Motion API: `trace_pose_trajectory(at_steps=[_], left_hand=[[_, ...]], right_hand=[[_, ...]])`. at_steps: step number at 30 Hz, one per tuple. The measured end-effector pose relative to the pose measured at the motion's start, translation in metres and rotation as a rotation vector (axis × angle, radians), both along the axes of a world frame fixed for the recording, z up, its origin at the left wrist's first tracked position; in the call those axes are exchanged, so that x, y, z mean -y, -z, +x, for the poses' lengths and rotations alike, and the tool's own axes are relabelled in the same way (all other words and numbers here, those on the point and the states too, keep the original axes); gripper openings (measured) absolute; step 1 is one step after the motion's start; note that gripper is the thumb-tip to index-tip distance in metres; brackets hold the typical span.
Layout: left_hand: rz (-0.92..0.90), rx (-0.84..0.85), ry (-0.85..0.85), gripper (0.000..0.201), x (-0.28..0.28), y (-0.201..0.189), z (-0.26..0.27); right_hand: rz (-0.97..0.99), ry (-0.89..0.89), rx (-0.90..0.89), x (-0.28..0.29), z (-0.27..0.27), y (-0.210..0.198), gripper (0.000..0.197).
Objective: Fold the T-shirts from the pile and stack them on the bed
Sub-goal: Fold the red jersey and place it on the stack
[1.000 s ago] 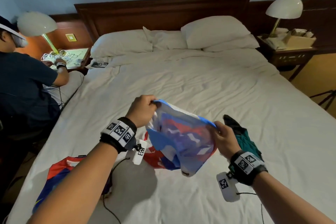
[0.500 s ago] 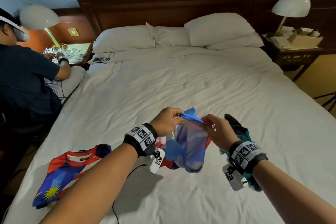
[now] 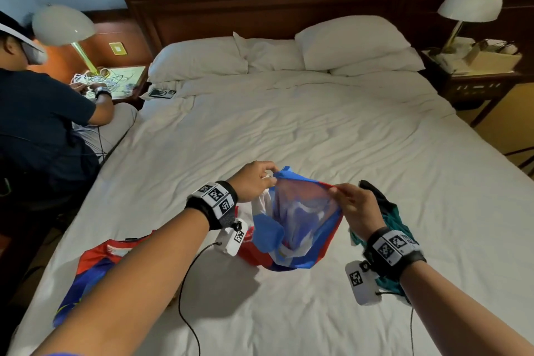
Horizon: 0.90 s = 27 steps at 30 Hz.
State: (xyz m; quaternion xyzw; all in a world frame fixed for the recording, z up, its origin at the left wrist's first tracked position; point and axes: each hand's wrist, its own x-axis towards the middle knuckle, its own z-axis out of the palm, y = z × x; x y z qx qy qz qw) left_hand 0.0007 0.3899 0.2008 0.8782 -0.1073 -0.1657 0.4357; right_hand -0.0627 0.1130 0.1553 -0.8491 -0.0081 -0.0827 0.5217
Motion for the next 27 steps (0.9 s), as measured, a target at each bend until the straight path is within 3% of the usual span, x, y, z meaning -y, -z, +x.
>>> trace_pose_trajectory(at_steps=[4, 7, 9, 11, 13, 16, 18, 21, 27], left_hand=[[0.290, -0.138, -0.051, 0.055, -0.037, 0.026, 0.008], [0.661, -0.152, -0.247, 0.043, -0.066, 0.044, 0.011], [0.710, -0.126, -0.450, 0.030, -0.085, 0.052, 0.016], [0.549, -0.137, -0.678, 0.028, -0.102, 0.060, 0.032], [0.212, -0.166, -0.870, 0.025, -0.112, 0.059, 0.057], [-0.268, -0.115, -1.002, 0.005, -0.106, 0.024, 0.097], [-0.495, -0.045, -1.009, 0.015, -0.095, -0.014, 0.123], [-0.660, 0.097, -0.926, 0.019, -0.081, -0.066, 0.159], [-0.757, 0.326, -0.830, 0.005, -0.076, -0.141, 0.197]], right_hand=[[0.079, 0.273, -0.123, 0.019, 0.015, 0.008, 0.024], [0.036, 0.479, -0.160, 0.032, 0.027, 0.011, 0.026], [0.086, 0.579, -0.163, 0.037, 0.037, 0.005, 0.029], [0.148, 0.627, -0.148, 0.036, 0.050, -0.010, 0.024], [0.267, 0.647, -0.085, 0.036, 0.072, -0.020, 0.021], [0.448, 0.615, -0.017, 0.033, 0.111, -0.043, 0.020], [0.534, 0.575, 0.040, 0.029, 0.137, -0.071, 0.022], [0.583, 0.517, 0.161, 0.023, 0.172, -0.115, 0.023], [0.582, 0.512, 0.339, 0.029, 0.211, -0.172, 0.023]])
